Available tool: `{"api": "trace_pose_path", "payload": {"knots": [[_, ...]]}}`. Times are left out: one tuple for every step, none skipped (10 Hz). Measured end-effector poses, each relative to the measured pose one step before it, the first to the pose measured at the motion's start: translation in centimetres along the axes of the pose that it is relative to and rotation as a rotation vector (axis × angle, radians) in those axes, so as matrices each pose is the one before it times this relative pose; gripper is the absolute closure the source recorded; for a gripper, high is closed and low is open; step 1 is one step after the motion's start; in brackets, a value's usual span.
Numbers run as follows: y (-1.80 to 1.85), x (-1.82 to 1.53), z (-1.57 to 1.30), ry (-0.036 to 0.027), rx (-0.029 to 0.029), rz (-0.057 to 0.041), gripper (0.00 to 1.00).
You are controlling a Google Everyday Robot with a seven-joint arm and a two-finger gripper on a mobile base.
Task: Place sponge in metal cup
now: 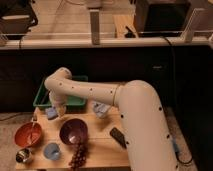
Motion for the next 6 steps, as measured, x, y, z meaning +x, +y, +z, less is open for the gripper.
{"api": "trace_pose_path", "payload": {"knots": [[0.027, 0.009, 0.139, -0.00242, 0.00276, -0.0085, 0.8], [-0.007, -0.1, 0.101, -0.00534, 0.00538, -0.00845, 0.87], [-0.027, 0.004, -0.05, -0.01141, 0.01274, -0.00469, 0.96], [0.012, 0.003, -0.092, -0.01147, 0.00829, -0.00415, 0.99], [0.036, -0.04, -0.116, -0.02321, 0.0081, -0.0095, 1.0], [-0.093, -0.389, 0.072, -0.02262, -0.00287, -0.01314, 1.0]]}}
